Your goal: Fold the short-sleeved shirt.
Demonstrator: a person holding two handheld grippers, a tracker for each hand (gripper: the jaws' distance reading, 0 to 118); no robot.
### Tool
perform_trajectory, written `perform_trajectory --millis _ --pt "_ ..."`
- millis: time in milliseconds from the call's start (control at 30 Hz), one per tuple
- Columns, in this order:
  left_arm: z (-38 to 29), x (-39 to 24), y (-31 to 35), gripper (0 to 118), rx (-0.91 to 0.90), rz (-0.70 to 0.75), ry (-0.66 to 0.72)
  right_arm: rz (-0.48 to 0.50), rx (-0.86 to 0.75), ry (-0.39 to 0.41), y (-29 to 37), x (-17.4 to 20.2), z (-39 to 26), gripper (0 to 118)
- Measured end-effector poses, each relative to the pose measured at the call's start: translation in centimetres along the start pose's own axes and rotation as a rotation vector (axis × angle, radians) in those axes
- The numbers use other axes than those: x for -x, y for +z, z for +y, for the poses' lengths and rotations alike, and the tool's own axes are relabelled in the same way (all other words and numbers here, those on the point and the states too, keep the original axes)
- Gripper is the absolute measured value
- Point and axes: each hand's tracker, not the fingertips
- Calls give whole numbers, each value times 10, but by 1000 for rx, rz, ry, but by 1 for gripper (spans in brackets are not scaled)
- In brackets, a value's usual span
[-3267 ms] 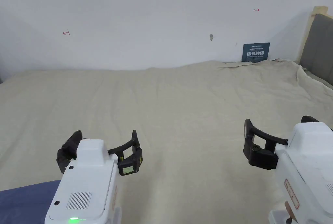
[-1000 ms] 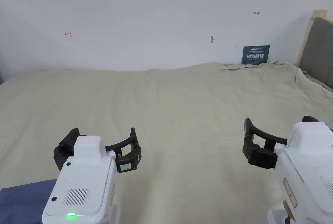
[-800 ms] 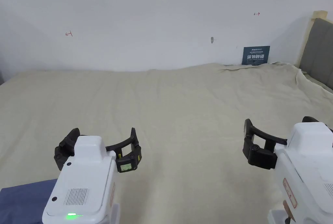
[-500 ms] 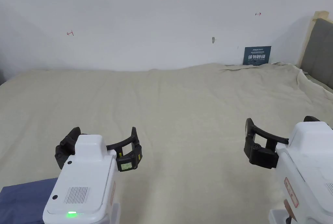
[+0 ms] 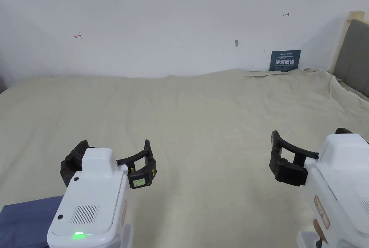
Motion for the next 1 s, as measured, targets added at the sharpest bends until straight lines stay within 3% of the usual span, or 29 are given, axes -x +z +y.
perform_trajectory --millis 133,267,367,433,600,1000 --pt "-1 1 0 118 7 -4 7 -11 56 -36 -3 2 3 106" --pt "-2 2 1 118 12 -5 8 -112 284 -187 -7 5 6 106" --pt "-3 3 2 118 16 -11 11 -168 492 -217 -14 7 7 106" --pt "-4 3 1 118 23 -8 10 -155 570 -224 -18 6 5 106" --pt "-2 4 1 118 22 -7 22 -152 596 -269 -23 2 -4 106" --pt "2 3 1 118 10 -15 22 -153 579 -226 -30 3 -8 106"
